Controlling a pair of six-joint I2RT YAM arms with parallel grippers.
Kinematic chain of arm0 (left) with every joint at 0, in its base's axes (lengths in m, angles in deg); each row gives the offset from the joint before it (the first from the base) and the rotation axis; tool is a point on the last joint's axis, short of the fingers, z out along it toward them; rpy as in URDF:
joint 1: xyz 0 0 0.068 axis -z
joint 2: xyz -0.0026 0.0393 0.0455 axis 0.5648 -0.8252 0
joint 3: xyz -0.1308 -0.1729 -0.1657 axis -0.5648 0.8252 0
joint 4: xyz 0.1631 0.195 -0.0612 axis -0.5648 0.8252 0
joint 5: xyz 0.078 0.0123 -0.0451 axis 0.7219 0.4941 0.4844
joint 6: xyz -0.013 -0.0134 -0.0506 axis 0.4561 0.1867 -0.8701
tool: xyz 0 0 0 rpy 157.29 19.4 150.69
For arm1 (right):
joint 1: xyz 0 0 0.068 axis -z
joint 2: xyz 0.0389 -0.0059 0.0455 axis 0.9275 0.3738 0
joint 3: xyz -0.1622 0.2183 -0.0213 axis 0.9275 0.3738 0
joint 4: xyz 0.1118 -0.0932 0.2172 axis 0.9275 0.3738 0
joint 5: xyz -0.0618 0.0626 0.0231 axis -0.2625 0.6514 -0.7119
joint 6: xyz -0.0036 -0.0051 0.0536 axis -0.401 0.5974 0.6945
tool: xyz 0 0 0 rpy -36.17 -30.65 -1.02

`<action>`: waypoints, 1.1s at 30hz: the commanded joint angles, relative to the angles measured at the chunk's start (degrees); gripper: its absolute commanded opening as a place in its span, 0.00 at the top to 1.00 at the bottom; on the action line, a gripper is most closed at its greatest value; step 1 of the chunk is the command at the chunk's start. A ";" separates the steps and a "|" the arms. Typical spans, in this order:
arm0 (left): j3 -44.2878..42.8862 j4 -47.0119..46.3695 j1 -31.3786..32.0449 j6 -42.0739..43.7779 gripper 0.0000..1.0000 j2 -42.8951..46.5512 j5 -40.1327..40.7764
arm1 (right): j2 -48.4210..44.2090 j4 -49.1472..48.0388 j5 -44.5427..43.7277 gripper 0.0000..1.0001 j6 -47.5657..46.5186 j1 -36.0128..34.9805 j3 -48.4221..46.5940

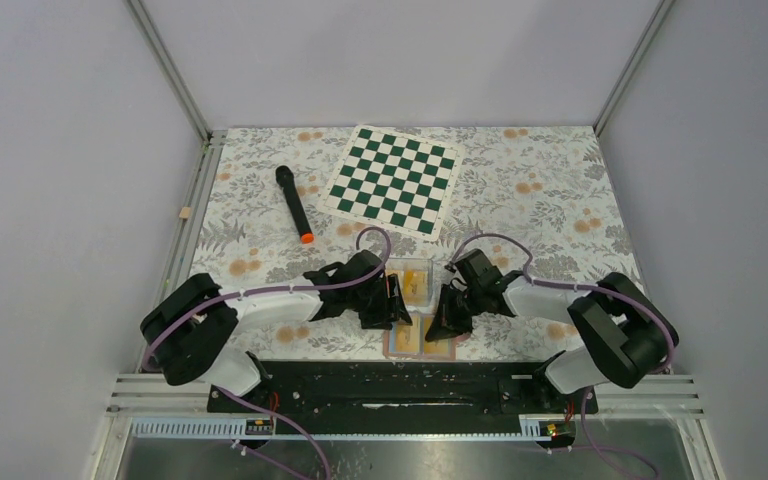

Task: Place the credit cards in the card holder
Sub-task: Insert the credit card into the card holder.

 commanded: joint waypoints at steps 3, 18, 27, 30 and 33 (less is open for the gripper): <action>-0.36 2.19 0.12 0.88 0.44 -3.14 1.70 | 4.32 -4.53 1.27 1.00 1.63 -1.22 1.28; -3.54 1.32 5.76 -1.73 0.49 -4.46 1.84 | 5.11 -4.53 1.00 1.00 1.14 -1.71 1.37; -5.62 0.82 5.80 -2.69 0.56 1.72 1.43 | 4.32 -3.37 1.01 1.00 0.49 -1.69 0.72; -5.81 1.10 5.94 -2.61 0.57 1.85 1.20 | 3.80 -2.33 0.71 1.00 0.09 -1.64 0.33; -5.81 0.72 6.26 -2.48 0.57 1.54 0.90 | 3.60 -1.53 0.67 1.00 -0.10 -1.74 0.02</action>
